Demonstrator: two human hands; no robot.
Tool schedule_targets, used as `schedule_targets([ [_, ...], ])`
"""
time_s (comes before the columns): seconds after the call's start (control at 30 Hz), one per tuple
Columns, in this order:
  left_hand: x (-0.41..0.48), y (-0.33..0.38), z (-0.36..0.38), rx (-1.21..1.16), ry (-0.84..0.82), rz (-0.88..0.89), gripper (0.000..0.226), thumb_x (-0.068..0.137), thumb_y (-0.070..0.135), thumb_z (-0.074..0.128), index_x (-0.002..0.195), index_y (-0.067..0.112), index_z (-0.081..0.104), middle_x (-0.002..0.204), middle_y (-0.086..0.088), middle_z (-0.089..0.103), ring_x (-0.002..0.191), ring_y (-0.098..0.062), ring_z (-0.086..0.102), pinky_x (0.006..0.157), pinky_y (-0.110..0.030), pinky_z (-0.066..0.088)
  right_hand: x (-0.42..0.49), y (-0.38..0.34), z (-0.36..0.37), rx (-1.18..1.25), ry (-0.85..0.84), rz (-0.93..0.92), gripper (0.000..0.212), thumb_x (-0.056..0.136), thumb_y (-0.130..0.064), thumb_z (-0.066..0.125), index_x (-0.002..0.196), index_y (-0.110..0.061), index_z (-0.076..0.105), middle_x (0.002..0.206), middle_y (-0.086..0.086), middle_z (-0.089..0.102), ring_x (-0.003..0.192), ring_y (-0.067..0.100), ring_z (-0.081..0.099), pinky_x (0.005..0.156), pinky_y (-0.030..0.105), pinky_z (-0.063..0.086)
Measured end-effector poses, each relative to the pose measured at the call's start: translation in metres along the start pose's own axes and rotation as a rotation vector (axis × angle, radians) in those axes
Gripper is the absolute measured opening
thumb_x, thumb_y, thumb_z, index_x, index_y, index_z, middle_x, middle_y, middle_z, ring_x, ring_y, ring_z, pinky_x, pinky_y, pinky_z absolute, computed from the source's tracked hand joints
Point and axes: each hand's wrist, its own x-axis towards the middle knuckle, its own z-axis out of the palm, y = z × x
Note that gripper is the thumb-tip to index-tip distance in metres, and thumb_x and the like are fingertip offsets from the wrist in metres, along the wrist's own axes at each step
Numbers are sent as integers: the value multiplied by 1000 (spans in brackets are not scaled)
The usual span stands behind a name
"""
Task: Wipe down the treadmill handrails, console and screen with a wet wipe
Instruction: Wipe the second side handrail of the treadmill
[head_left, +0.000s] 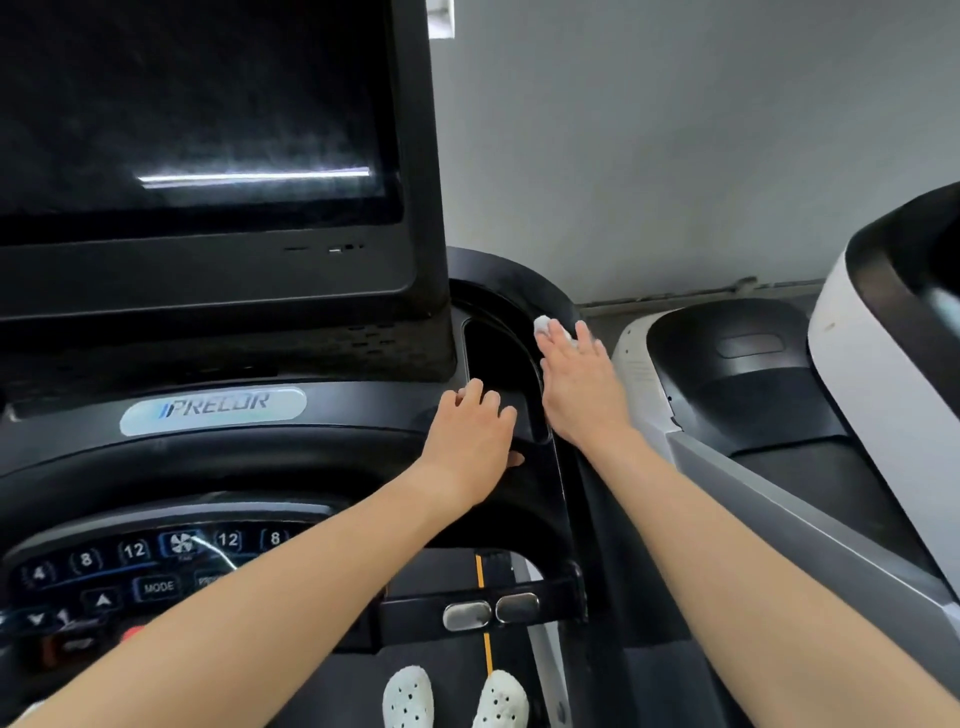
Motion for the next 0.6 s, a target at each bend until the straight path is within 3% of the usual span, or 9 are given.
schedule_targets([
  [0.2,1,-2,5,-13,11,4,54,101,62,46,126,15,55,129,-10,58,133,-35,41,100,-45,40,-41,16,0,2,58,-61,49,107,-15,40,156,-18,38,161,-2,39,150,39,30,117,51,36],
  [0.4,1,-2,3,-1,1,11,54,102,61,45,128,15,55,131,-10,57,136,-36,39,102,-46,40,-32,17,-3,87,44,34,47,108,-17,35,154,-18,39,160,0,42,149,42,31,115,54,37],
  [0.6,0,2,1,24,-30,10,52,102,59,46,127,15,55,130,-9,58,134,-36,41,100,-46,41,-10,11,-2,182,-5,161,54,109,-19,28,161,-12,20,165,7,30,152,39,24,119,47,34],
])
